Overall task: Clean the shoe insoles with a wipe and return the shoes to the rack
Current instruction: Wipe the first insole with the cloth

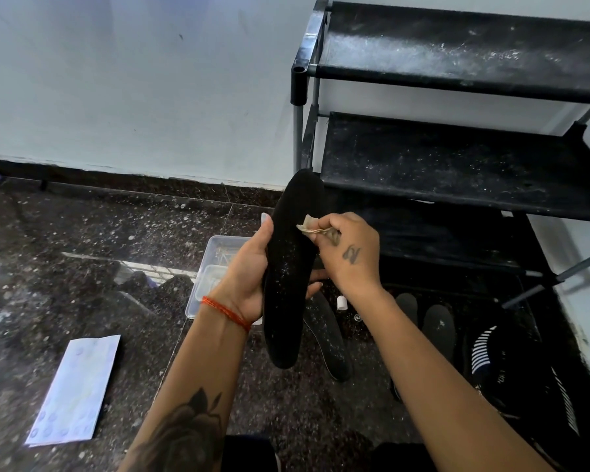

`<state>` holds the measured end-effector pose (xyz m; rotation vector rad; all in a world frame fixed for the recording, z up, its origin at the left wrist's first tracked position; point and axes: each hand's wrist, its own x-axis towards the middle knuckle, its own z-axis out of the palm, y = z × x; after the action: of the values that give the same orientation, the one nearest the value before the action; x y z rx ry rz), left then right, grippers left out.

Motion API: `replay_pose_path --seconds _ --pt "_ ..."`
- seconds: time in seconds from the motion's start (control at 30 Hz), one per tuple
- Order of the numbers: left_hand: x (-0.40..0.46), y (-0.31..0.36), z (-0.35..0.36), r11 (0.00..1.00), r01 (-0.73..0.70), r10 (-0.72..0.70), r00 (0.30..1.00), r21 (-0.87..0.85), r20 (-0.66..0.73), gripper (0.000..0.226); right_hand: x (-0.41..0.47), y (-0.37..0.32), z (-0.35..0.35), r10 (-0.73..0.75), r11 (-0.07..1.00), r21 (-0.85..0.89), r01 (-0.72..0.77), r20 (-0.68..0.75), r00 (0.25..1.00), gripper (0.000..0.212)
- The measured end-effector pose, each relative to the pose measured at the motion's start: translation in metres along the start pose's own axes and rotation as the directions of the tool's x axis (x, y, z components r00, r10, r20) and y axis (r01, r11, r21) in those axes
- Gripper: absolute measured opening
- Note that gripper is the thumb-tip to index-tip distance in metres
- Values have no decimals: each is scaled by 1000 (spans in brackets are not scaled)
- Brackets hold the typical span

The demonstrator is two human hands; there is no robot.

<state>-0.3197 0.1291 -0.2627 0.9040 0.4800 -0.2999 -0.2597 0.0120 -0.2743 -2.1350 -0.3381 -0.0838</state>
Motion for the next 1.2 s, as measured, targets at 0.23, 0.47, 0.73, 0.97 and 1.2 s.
replay_pose_path --seconds 0.23,0.47,0.73,0.97,1.2 --pt "4 -1 -7 995 -5 1 999 -98 -40 79 -12 -16 0 -261 951 235 200 264 929 16" --pt "5 1 -8 998 15 -17 999 -62 -37 75 -2 -11 -18 -50 970 243 -13 249 967 8" --pt "6 -2 -7 991 -47 36 996 -123 -87 75 -15 -19 8 -229 964 197 179 268 936 24" --pt "3 1 -8 991 -22 14 998 -130 -60 68 -4 -9 -10 -250 967 114 228 263 932 27" --pt "4 0 -3 989 -43 33 997 -144 -68 76 -13 -18 4 -228 972 102 210 212 950 31"
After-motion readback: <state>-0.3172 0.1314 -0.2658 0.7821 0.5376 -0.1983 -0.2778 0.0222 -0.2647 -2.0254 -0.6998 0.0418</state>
